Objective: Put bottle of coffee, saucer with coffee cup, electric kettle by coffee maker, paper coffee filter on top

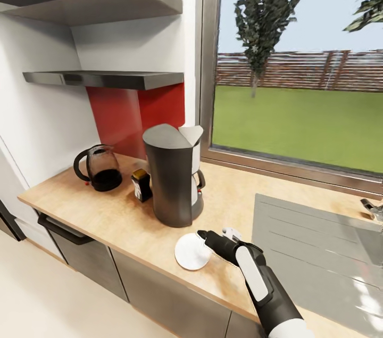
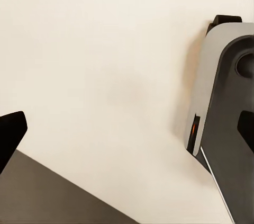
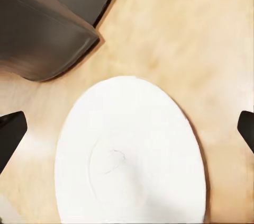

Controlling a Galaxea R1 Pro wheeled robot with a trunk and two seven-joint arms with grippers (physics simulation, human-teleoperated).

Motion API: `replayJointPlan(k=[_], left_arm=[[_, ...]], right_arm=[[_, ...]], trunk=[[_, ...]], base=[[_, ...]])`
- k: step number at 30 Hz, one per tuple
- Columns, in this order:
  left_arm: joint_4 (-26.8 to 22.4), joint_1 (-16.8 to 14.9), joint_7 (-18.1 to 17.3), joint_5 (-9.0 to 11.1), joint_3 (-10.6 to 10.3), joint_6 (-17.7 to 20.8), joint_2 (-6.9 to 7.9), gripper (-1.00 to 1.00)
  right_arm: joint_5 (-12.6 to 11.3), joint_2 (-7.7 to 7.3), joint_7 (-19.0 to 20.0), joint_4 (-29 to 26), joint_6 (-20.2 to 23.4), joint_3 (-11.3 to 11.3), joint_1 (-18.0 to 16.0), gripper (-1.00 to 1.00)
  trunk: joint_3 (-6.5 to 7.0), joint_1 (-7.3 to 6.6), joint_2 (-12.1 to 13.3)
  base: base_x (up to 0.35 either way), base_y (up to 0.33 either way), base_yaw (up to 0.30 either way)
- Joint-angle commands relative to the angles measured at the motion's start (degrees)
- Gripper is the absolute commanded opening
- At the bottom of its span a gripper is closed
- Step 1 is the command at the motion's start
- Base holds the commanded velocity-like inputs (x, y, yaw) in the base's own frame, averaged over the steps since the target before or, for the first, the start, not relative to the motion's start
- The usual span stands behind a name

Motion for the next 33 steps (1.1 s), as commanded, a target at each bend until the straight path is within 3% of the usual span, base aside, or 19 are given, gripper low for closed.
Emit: replayJointPlan(k=[1,10,15,27,33], left_arm=[[-0.13,-0.02,-0.01,-0.57,0.43,0.34,-0.04,1.00],[0.00,-0.02,-0.01,-0.57,0.42,0.35,-0.04,1.00],[0.60,-0.02,-0.01,-0.57,0.38,0.26,0.00,1.00],[0.65,-0.02,-0.01,-0.68,0.14,-0.16,0.22,1.00],[-0.14,-0.17,0.05,-0.66,0.33,-0.25,0.30,1.00]], right_arm=[[-0.58,-0.10,-0.54,-1.52,0.13,0.04,-0.04,1.00],[-0.18,-0.23,-0.62,-16.13,0.28,0.01,-0.04,1.00],[-0.09,-0.24,-0.60,-19.89,0.30,0.10,-0.04,1.00],[-0.40,0.21,-0.60,-19.91,1.74,0.86,-0.04,1.00],[-0.88,0.28,-0.49,-14.82,3.74,4.22,-0.04,1.00]], trunk=[[-0.13,0.04,-0.12],[-0.13,0.04,-0.12],[-0.13,0.04,-0.12],[-0.13,0.04,-0.12],[-0.13,0.04,-0.12]], base=[[0.000,-0.206,0.000],[0.000,-0.169,0.000],[0.000,-0.018,0.000],[-0.041,0.000,0.000],[-0.320,0.067,0.000]])
